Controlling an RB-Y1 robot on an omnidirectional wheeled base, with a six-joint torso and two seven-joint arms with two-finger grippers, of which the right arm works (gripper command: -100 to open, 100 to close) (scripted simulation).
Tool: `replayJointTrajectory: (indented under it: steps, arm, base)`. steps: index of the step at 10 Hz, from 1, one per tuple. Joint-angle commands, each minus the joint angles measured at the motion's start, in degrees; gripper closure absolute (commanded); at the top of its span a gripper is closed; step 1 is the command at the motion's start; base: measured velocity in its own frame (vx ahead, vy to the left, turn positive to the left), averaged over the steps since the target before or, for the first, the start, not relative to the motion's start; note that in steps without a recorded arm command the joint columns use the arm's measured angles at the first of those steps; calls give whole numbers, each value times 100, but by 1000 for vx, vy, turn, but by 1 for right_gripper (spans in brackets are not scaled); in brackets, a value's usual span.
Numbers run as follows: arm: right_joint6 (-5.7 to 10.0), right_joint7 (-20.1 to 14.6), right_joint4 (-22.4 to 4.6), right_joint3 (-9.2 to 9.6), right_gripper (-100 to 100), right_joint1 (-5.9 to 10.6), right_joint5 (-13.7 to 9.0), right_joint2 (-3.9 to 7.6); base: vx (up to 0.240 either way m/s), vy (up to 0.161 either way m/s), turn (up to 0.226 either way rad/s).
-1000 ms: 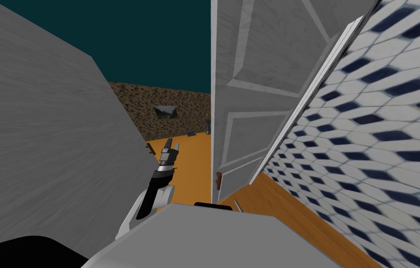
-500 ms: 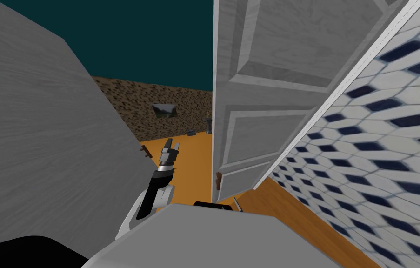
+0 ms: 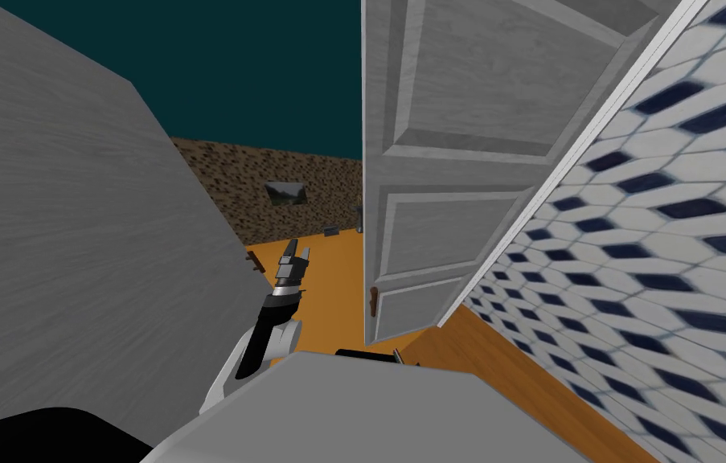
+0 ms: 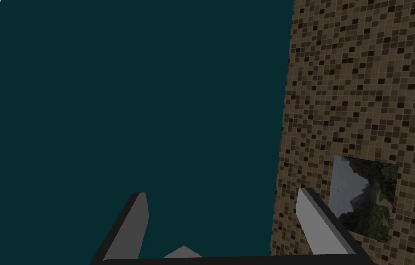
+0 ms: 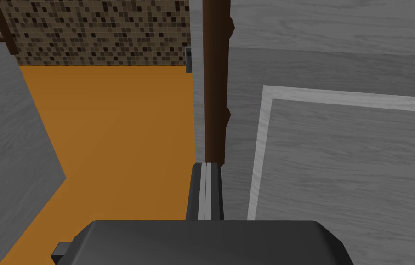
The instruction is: Push the door open
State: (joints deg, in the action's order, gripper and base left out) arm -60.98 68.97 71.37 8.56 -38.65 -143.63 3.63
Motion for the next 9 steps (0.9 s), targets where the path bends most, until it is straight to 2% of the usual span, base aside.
replayJointTrajectory:
  steps: [1,2,4,6,9]
  arm:
    - [0,0,0,0,100,1,0,0]
    - [-6,111,-43,-64,-100,-14,-164,19]
    - [-15,272,-106,-155,-100,-34,-400,-56]
    - [-23,413,-161,-236,-100,-51,-609,-221]
    - [91,355,-83,-225,-100,-8,-508,-92]
  base:
    - [0,0,0]
    - [15,76,-104]
    - [29,163,-129]
    - [28,175,-112]
    - [83,68,3]
